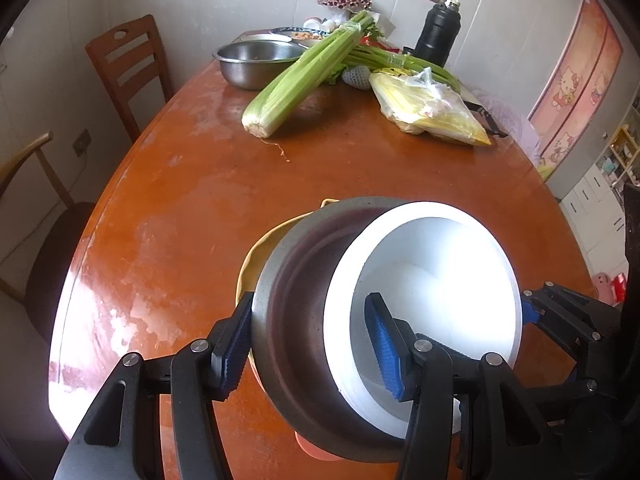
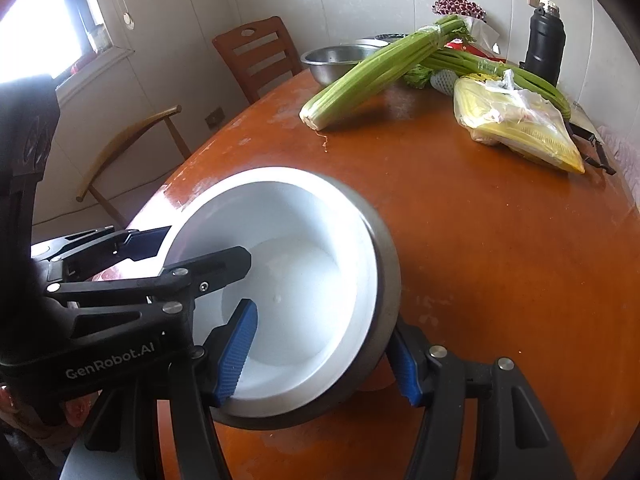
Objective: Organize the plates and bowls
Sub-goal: 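Lower the steel bowl onto the grey tray and open the left tool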
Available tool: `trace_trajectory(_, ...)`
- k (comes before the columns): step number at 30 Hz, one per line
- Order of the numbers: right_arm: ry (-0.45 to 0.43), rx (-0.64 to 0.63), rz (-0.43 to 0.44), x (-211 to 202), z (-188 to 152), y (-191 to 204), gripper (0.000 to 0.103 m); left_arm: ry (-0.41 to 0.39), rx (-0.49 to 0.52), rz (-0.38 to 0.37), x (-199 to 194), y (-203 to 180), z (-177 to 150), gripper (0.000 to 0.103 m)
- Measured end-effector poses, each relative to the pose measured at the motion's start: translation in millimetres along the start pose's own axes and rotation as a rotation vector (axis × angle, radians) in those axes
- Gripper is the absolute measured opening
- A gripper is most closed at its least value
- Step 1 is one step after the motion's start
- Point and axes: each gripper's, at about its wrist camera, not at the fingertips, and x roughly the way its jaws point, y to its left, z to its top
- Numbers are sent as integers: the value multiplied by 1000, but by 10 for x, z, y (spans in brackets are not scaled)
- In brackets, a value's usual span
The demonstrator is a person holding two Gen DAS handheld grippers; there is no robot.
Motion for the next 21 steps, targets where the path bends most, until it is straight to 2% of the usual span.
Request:
trace_trajectory(11, -46, 0, -42, -109, -5, -45, 62, -48, -15, 12, -171, 46, 12, 57)
trace_trajectory(21, -182, -19, -72, -495, -126, 9, 62, -144, -20, 59, -605, -30, -158, 58)
